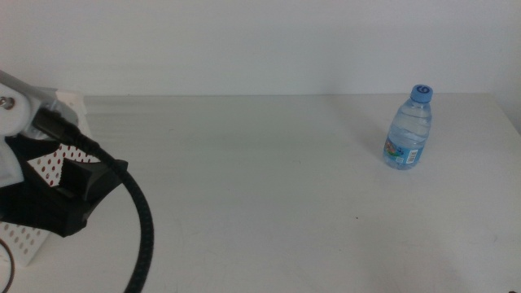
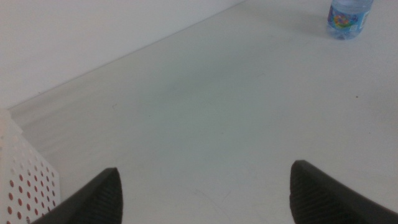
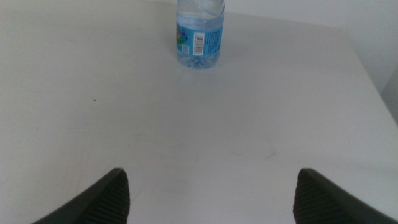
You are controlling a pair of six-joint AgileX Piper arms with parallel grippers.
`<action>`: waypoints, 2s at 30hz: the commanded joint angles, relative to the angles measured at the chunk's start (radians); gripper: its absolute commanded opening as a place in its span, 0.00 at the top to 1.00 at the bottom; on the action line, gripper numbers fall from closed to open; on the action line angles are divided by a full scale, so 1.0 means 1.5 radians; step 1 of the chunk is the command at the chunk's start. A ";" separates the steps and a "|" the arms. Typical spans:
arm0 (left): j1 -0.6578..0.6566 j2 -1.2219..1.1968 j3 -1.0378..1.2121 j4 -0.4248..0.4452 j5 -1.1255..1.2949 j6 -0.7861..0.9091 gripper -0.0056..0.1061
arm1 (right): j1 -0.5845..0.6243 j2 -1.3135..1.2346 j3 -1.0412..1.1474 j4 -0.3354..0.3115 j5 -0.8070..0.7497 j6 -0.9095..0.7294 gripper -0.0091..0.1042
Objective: Use arms to grab the bottles and put them into the dustbin to the left of the table.
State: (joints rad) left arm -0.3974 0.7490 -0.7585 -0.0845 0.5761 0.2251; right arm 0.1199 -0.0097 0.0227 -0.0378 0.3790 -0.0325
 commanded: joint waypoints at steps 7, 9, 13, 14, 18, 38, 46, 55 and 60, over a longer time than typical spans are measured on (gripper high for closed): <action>-0.005 -0.004 -0.020 -0.010 -0.044 -0.011 0.19 | -0.004 0.172 -0.156 0.020 -0.047 -0.006 0.27; -0.005 -0.004 -0.020 -0.010 -0.044 -0.011 0.19 | -0.004 0.225 -0.194 0.019 -0.050 -0.006 0.27; -0.005 -0.004 -0.020 -0.010 -0.044 -0.011 0.19 | -0.004 0.331 -0.256 0.019 -0.073 -0.006 0.27; -0.005 -0.004 -0.020 -0.010 -0.044 -0.011 0.19 | -0.003 0.351 -0.265 0.019 -0.087 -0.006 0.27; -0.005 -0.004 -0.020 -0.010 -0.044 -0.011 0.19 | -0.002 0.447 -0.275 0.004 -0.247 0.000 0.27; -0.005 -0.004 -0.020 -0.010 -0.044 -0.011 0.19 | -0.002 0.888 -0.275 -0.115 -0.833 0.045 0.27; -0.005 -0.004 -0.020 -0.010 -0.044 -0.011 0.19 | -0.002 1.047 -0.298 -0.032 -0.977 0.045 0.18; -0.005 -0.004 -0.020 -0.010 -0.044 -0.011 0.19 | -0.002 1.153 -0.421 -0.029 -0.950 0.035 0.08; -0.005 -0.004 -0.020 -0.010 -0.044 -0.011 0.19 | -0.003 1.205 -0.476 -0.028 -0.947 0.032 0.08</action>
State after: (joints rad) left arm -0.3974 0.7490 -0.7585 -0.0845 0.5761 0.2251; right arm 0.1199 1.8154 -0.6457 -0.0829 -0.9739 0.0335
